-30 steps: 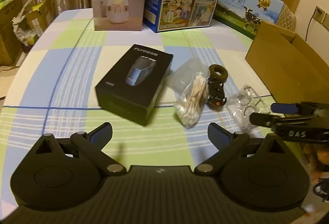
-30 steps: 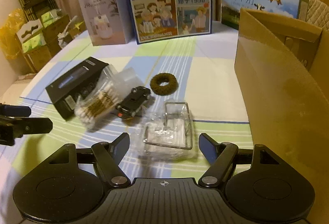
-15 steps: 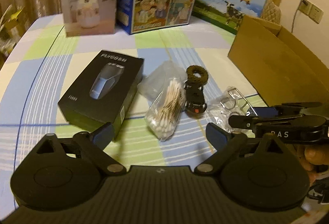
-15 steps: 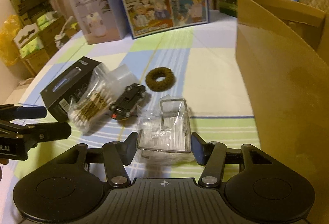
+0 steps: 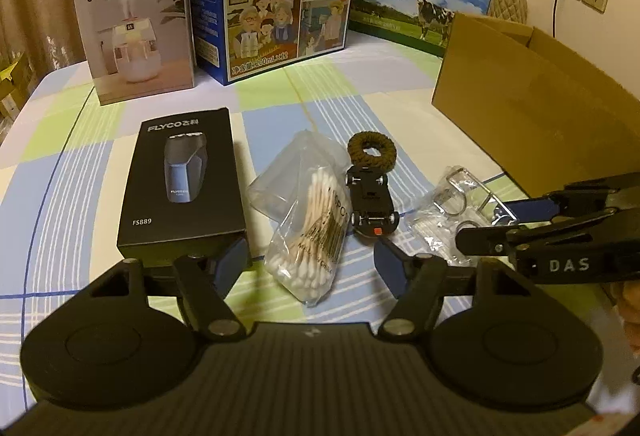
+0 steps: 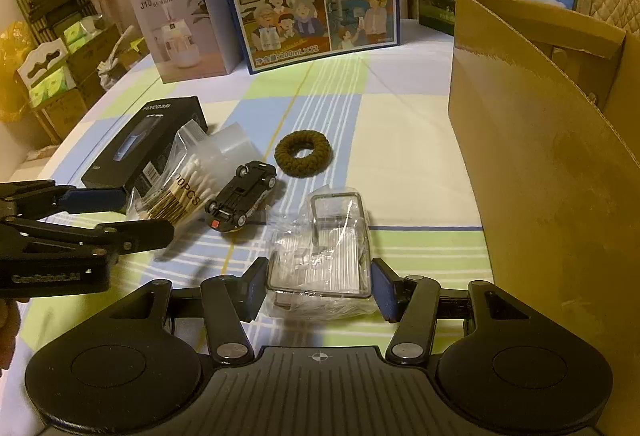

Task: Organize objects
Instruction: 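Lower the right tool onto the clear bagged wire holder and close it, then grasp the cotton swab bag with the left tool while the right tool holds the clear bag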

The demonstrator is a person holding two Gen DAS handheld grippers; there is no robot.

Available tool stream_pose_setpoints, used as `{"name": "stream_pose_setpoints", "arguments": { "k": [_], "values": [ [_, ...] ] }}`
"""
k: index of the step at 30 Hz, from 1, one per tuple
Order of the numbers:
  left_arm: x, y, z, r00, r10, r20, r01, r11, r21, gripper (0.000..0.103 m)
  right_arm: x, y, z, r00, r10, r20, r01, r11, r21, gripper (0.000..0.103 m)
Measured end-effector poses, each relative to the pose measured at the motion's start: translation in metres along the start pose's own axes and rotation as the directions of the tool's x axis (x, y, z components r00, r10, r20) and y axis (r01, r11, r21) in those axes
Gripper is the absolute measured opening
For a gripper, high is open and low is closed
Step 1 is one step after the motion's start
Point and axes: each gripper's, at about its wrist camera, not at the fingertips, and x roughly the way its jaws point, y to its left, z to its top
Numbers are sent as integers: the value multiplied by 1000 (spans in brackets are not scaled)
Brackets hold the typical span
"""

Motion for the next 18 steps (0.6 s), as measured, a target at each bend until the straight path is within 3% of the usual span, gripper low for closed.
{"name": "stream_pose_setpoints", "arguments": {
  "k": [6,10,18],
  "values": [
    [8,-4,-3,1000,5,-15,-5,1000,18,50,0,0,1,1000,8,-4,-8,1000,4,51],
    [10,-8,-4,1000,3,-30,-3,1000,25,24,0,1,1,1000,17,-6,-17,1000,6,51],
    [-17,-11,-25,995,9,-100,-18,996,-88,18,-10,7,-6,997,68,-24,-68,998,-1,51]
  ]
}}
